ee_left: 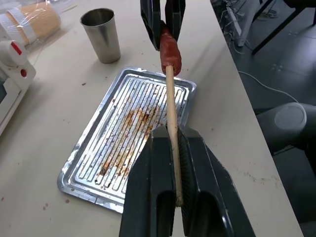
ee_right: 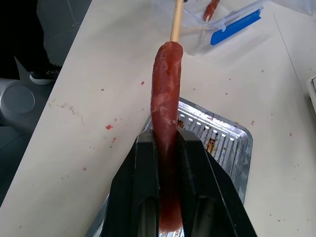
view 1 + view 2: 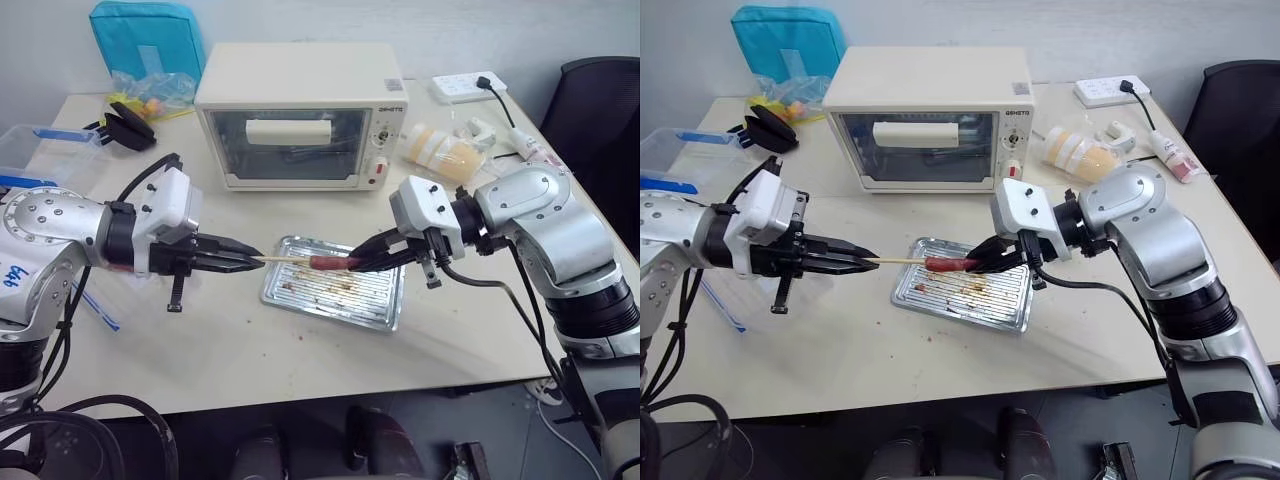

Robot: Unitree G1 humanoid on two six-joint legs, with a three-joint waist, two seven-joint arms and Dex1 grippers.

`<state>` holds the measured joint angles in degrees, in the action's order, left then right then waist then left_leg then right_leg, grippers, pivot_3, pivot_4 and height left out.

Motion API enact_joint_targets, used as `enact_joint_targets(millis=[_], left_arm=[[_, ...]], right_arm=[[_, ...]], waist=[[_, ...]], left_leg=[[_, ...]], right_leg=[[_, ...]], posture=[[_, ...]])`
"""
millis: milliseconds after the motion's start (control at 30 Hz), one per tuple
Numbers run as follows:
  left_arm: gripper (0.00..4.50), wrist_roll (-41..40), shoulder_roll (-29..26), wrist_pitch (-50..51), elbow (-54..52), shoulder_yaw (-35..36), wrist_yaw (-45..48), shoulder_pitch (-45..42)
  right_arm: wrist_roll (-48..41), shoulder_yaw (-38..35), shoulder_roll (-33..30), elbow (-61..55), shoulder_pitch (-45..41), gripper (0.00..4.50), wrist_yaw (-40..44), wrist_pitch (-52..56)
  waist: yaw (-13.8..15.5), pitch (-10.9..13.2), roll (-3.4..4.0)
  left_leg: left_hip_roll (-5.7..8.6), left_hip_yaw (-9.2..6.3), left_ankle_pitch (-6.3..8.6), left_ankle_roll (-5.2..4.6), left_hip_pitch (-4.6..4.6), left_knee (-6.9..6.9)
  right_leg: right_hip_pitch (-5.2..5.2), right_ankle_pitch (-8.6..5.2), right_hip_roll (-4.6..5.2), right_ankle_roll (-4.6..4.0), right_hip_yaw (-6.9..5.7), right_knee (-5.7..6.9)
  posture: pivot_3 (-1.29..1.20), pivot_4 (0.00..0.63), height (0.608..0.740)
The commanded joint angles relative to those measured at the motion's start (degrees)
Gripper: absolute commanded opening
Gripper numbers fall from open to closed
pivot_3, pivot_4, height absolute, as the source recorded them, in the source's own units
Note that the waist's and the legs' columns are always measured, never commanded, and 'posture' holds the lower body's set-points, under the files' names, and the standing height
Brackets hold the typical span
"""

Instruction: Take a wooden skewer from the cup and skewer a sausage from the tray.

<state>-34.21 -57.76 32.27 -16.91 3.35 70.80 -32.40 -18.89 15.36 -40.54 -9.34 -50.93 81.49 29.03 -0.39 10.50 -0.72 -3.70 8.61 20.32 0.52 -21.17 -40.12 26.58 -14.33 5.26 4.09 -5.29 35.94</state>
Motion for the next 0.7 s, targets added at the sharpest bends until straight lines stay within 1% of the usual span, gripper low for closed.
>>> enact_joint_targets(millis=[33,333,400,433,500,533,633,700], left_arm=[[0.0,0.6,0.5,-1.7,-1.1,-1.2,1.3,0.2],[0.0,2.3,2.4,-2.6,-1.2,-1.8,1.9,0.8],[0.0,2.5,2.5,-2.7,-1.5,-1.2,1.7,1.5],[0.0,2.5,2.4,-2.8,-1.6,-0.9,1.7,1.7],[0.0,2.7,2.2,-2.8,-1.7,-0.2,1.3,2.4],[0.0,2.8,2.2,-2.8,-1.8,0.0,1.1,2.6],[0.0,1.8,1.4,-1.8,-3.9,2.7,-0.6,5.2],[0.0,0.9,1.0,-0.6,-6.1,5.5,-2.4,7.6]], right_arm=[[-1.6,-0.2,1.9,-3.9,-2.4,0.19,0.4,-2.2],[-1.9,0.0,1.8,-5.0,-2.0,0.19,0.9,-1.6],[-2.4,-0.2,1.3,-4.9,-2.0,0.9,1.2,-0.2],[-2.5,-0.3,1.0,-4.9,-1.9,1.15,1.3,0.1],[-2.2,-0.5,1.1,-4.6,-2.0,1.8,0.4,0.1],[-2.1,-0.6,1.2,-4.5,-2.1,2.21,0.1,0.0],[-1.6,-1.1,0.4,-4.2,-1.6,3.11,-0.2,-1.4],[-1.2,-1.7,-0.1,-3.6,-1.2,3.11,-0.6,-2.2]], waist=[[0.1,0.0,0.0],[0.1,0.0,0.0],[0.1,0.0,0.0],[0.0,0.0,0.0],[0.0,0.0,0.0],[0.1,0.0,0.0],[0.1,0.0,-0.01],[0.1,0.0,-0.01]], left_leg=[[0.0,0.0,0.0,0.0,0.0,0.0],[0.0,0.0,0.0,0.0,-0.01,-0.04],[0.0,0.0,0.0,0.0,0.0,-0.03],[0.0,0.0,0.0,0.0,0.01,-0.03],[-0.01,-0.01,0.0,0.0,0.0,-0.02],[-0.02,-0.01,0.0,0.0,0.0,-0.03],[-0.01,-0.01,0.0,0.0,0.0,-0.06],[-0.01,-0.02,0.0,0.0,-0.01,-0.05]], right_leg=[[0.0,0.0,0.0,0.0,0.0,0.01],[0.0,0.0,0.02,0.01,0.0,0.01],[0.0,0.0,0.01,0.0,0.01,0.01],[0.0,0.0,0.01,0.01,0.01,0.02],[0.0,0.0,0.0,0.01,0.0,0.03],[0.0,0.0,-0.01,0.0,0.01,0.02],[-0.01,0.0,0.03,0.01,0.01,0.02],[-0.01,0.0,0.03,0.01,0.01,0.02]], posture=[[0.0,0.15,0.74],[0.0,0.15,0.74],[0.0,0.15,0.74],[0.0,0.15,0.74],[0.0,0.15,0.74],[0.0,0.15,0.74],[0.0,0.15,0.74],[0.0,0.15,0.74]])
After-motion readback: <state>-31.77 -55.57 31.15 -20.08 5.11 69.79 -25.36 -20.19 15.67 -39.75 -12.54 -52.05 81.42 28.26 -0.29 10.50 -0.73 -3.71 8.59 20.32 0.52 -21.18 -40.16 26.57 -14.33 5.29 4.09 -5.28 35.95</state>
